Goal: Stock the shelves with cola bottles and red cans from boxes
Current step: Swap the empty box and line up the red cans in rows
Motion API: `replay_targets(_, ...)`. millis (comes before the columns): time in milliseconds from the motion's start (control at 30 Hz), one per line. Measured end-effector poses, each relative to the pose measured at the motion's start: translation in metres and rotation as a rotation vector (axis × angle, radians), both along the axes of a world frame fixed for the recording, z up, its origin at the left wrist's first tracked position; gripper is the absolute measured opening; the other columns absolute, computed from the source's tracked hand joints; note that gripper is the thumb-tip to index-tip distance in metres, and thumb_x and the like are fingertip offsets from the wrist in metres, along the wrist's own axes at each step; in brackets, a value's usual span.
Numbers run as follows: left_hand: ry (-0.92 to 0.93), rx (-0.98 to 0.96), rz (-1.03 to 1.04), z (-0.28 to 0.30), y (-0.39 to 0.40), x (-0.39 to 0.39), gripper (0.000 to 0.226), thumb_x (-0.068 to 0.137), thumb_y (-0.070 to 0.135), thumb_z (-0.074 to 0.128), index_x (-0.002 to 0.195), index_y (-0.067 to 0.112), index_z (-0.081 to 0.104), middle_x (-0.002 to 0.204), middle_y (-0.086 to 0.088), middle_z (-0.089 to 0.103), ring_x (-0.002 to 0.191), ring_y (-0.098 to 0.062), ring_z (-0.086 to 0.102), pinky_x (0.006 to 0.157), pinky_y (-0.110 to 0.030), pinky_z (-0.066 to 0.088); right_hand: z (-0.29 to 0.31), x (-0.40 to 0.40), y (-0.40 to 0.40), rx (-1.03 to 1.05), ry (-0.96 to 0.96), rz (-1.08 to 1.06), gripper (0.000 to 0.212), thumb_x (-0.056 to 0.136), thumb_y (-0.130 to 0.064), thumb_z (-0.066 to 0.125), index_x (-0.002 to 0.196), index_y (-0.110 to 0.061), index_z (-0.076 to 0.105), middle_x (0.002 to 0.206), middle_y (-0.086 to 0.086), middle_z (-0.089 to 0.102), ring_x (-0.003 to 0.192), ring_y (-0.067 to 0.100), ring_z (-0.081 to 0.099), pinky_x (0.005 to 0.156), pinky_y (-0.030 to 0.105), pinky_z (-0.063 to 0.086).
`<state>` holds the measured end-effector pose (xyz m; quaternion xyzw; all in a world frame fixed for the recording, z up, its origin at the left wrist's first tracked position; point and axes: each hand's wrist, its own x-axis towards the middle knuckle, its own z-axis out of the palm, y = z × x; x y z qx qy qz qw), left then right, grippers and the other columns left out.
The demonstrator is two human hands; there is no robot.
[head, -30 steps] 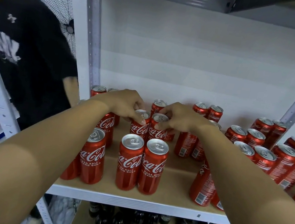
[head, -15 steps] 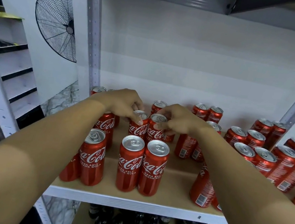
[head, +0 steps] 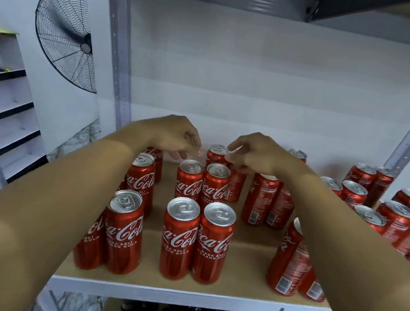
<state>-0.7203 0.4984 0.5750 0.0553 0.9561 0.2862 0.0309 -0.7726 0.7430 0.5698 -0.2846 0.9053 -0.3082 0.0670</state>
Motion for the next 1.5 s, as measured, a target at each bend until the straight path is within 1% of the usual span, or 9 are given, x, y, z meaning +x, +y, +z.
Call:
replay_targets(100,0.054,-0.086,0.013,0.002,0.008,-0.018,0.032,0.095,0.028,0.072,0.125,0.015,0.069,0.114,-0.006,0.074,0.092,-0.019,0.074,0.088,-0.039,0.063,0.007,-0.014,0.010,0.092,0.174,-0.064,0.032,0.090,-0.023,0.074,0.120,-0.012,0.071,0.113,0.004,0.073,0.101,0.019,0.070,0.086,0.025,0.050)
replay_targets(300,-0.020,-0.261,0.119,-0.011,0.036,-0.059,0.054,0.091,0.055,0.071,0.121,0.010,0.070,0.103,-0.008,0.074,0.089,-0.023,0.074,0.090,-0.042,0.060,-0.003,-0.051,0.007,0.345,0.171,-0.065,0.060,0.083,-0.043,0.079,0.132,-0.013,0.064,0.129,0.005,0.063,0.108,0.018,0.059,0.087,0.029,0.046)
replay_targets(600,-0.074,-0.376,0.137,-0.009,0.060,-0.093,0.058,0.073,0.061,0.084,0.103,0.012,0.075,0.087,-0.002,0.079,0.065,-0.014,0.077,0.086,-0.040,0.062,0.001,-0.071,-0.002,0.395,0.119,-0.012,0.051,0.072,-0.046,0.088,0.107,-0.011,0.074,0.084,0.004,0.076,0.071,0.018,0.074,0.079,0.042,0.063)
replay_targets(800,-0.068,-0.306,0.050,-0.005,0.055,-0.098,0.044,0.076,0.043,0.088,0.111,0.019,0.076,0.102,0.000,0.076,0.069,-0.014,0.077,0.077,-0.031,0.063,0.001,-0.078,0.001,0.398,0.118,0.049,0.058,0.076,-0.033,0.087,0.128,-0.017,0.067,0.117,0.004,0.072,0.089,0.017,0.070,0.082,0.035,0.058)
replay_targets(900,-0.059,-0.289,0.008,-0.007,0.053,-0.099,0.055,0.077,0.040,0.087,0.127,0.023,0.070,0.120,0.001,0.071,0.083,-0.017,0.076,0.083,-0.032,0.063,0.000,-0.079,0.005,0.388,0.115,0.072,0.071,0.079,-0.028,0.085,0.143,-0.018,0.055,0.137,0.003,0.063,0.117,0.021,0.061,0.089,0.030,0.049)
replay_targets(967,-0.056,-0.284,0.016,-0.009,0.054,-0.099,0.072,0.073,0.047,0.088,0.137,0.023,0.064,0.131,0.002,0.065,0.092,-0.020,0.074,0.087,-0.036,0.063,0.000,-0.080,0.006,0.350,0.082,0.046,0.079,0.078,-0.038,0.085,0.146,-0.017,0.051,0.138,0.004,0.061,0.115,0.021,0.063,0.094,0.034,0.052)
replay_targets(1167,-0.059,-0.362,0.095,-0.013,0.058,-0.100,0.066,0.064,0.062,0.090,0.101,0.009,0.076,0.081,-0.006,0.079,0.069,-0.020,0.078,0.084,-0.040,0.063,-0.007,-0.081,0.002,0.369,0.098,-0.046,0.055,0.076,-0.052,0.083,0.106,-0.006,0.074,0.087,0.010,0.077,0.077,0.024,0.075,0.084,0.044,0.061)
replay_targets(1367,-0.058,-0.368,-0.054,-0.010,0.045,-0.104,0.061,0.071,0.046,0.090,0.124,0.024,0.073,0.115,0.004,0.075,0.097,-0.019,0.073,0.092,-0.044,0.060,-0.008,-0.088,0.009,0.309,0.005,0.028,0.057,0.084,-0.030,0.082,0.134,-0.010,0.063,0.120,0.008,0.072,0.083,0.025,0.076,0.087,0.046,0.061)
replay_targets(1500,-0.085,-0.231,0.012,-0.010,0.040,-0.102,0.078,0.072,0.052,0.089,0.138,0.021,0.062,0.131,0.002,0.067,0.103,-0.021,0.072,0.092,-0.040,0.061,-0.008,-0.084,0.008,0.251,0.016,-0.022,0.075,0.081,-0.045,0.082,0.138,-0.004,0.057,0.127,0.011,0.068,0.086,0.024,0.074,0.091,0.044,0.059)
